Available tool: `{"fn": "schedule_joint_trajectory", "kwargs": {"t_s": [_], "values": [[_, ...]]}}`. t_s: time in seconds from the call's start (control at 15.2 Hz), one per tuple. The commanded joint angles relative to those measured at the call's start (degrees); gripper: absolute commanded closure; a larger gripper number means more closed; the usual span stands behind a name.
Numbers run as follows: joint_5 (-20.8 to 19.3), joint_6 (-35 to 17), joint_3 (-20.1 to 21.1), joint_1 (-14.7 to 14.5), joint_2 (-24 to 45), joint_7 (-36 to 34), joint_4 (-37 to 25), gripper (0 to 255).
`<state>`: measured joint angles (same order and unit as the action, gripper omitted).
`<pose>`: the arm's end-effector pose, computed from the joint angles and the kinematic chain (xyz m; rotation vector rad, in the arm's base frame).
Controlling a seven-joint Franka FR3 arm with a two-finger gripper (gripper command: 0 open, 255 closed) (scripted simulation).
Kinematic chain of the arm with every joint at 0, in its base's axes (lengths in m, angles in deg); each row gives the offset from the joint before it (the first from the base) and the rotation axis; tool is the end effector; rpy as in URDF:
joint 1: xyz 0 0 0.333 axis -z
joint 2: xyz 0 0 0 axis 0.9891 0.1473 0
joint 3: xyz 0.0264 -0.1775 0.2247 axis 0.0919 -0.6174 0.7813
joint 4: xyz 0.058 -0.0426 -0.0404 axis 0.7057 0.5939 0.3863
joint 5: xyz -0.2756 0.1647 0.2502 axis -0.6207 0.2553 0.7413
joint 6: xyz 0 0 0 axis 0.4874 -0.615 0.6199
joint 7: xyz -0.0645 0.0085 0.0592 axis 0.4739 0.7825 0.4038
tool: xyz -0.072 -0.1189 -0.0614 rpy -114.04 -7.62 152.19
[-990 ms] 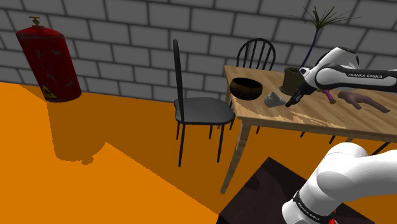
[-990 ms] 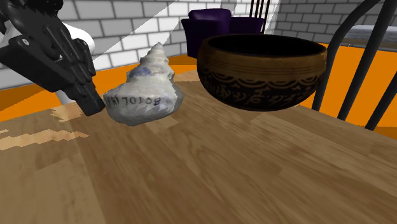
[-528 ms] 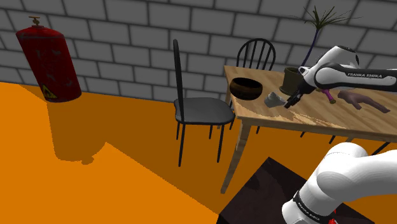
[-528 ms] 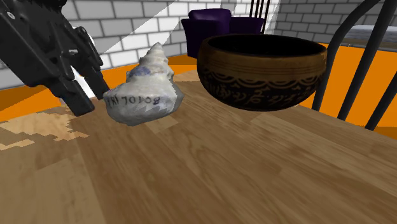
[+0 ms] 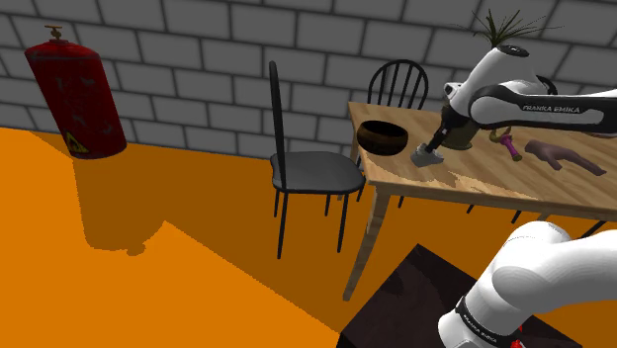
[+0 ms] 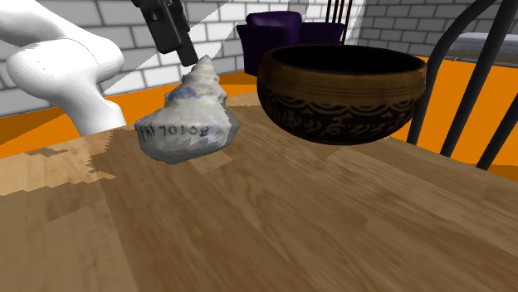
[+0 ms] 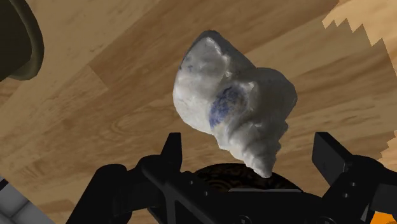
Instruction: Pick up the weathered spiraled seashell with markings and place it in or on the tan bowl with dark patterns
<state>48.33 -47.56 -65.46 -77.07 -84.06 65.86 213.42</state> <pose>0.3450 -0.2512 0.4774 2.7885 0.2617 0.4515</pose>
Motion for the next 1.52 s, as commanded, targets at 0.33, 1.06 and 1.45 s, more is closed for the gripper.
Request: {"fn": "schedule_joint_trajectory", "kwargs": {"t_s": [0.33,1.06,1.45], "values": [[-1.64,-3.86,2.16,0.08,3.33,-4.20,0.95,0],[-2.19,-6.18,1.21,0.08,4.86,-4.39,1.64,0],[-2.18,-6.16,1.20,0.08,4.85,-4.38,1.63,255]]}}
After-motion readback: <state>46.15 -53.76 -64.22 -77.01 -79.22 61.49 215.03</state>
